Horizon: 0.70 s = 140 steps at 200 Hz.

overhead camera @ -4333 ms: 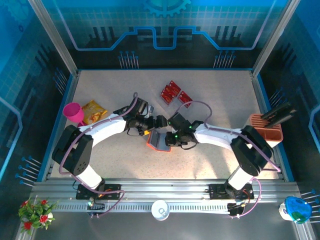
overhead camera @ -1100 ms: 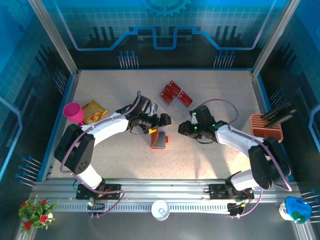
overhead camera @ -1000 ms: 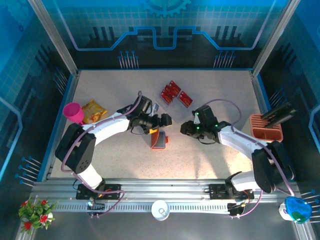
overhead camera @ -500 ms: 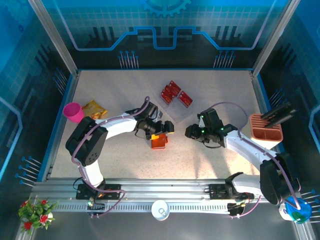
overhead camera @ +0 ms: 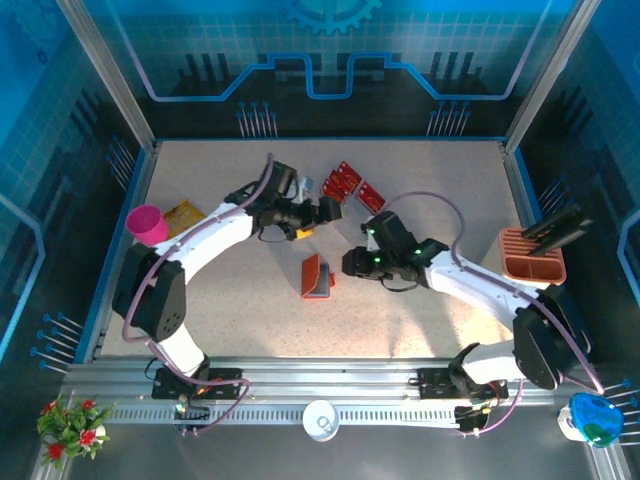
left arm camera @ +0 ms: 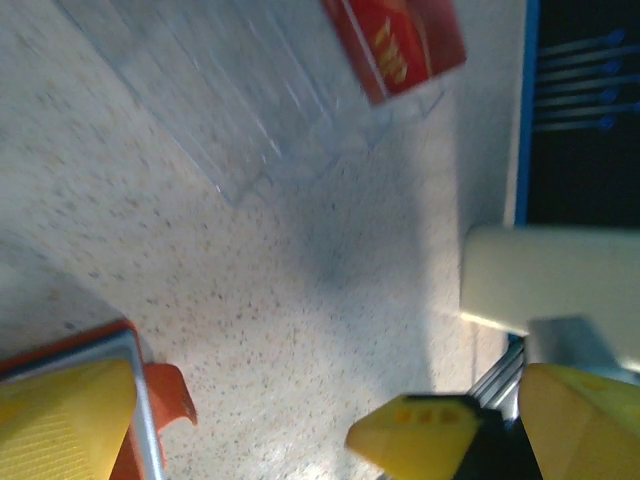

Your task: Put the credit cards into the card holder

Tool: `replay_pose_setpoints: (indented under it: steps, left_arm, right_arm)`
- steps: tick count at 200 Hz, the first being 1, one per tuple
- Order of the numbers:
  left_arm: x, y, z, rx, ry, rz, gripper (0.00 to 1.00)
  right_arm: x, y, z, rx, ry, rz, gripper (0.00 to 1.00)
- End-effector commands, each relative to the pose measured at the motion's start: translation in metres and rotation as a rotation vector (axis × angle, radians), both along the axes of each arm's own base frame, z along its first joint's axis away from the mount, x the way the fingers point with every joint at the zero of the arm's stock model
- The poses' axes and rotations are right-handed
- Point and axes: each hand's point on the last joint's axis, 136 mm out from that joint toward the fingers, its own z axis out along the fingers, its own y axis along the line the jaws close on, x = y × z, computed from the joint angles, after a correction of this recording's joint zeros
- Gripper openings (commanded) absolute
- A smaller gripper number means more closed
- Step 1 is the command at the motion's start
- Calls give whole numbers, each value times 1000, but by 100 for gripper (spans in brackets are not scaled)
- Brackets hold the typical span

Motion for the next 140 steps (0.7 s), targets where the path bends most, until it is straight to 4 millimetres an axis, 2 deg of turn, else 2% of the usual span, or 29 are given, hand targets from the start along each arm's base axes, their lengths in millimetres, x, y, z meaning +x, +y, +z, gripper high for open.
replay_pose_setpoints:
  steps: [1, 20, 38, 53, 67, 93, 140]
  left_arm:
    - [5, 34, 18, -5, 3, 65, 99]
    - [8, 62, 11, 43, 23, 118, 99]
    - [4, 83, -5, 102, 74, 162, 99]
    - [-1, 94, -19, 127, 114, 188, 99]
    - [-7, 98, -30, 136, 140, 193, 99]
    - [-17, 100, -48, 152, 182, 183, 99]
    - [-29, 99, -69, 179, 210, 123, 99]
  right_arm:
    - [3, 32, 8, -18, -32, 58, 39]
    - [2, 66, 7, -28, -36, 137, 39]
    - [2, 96, 7, -34, -42, 204, 38]
    - [3, 116, 6, -38, -42, 246, 38]
    - [4, 126, -1, -43, -31, 261, 37]
    - [8, 120, -20, -81, -2, 238, 34]
    - [3, 82, -53, -139, 45, 160, 26]
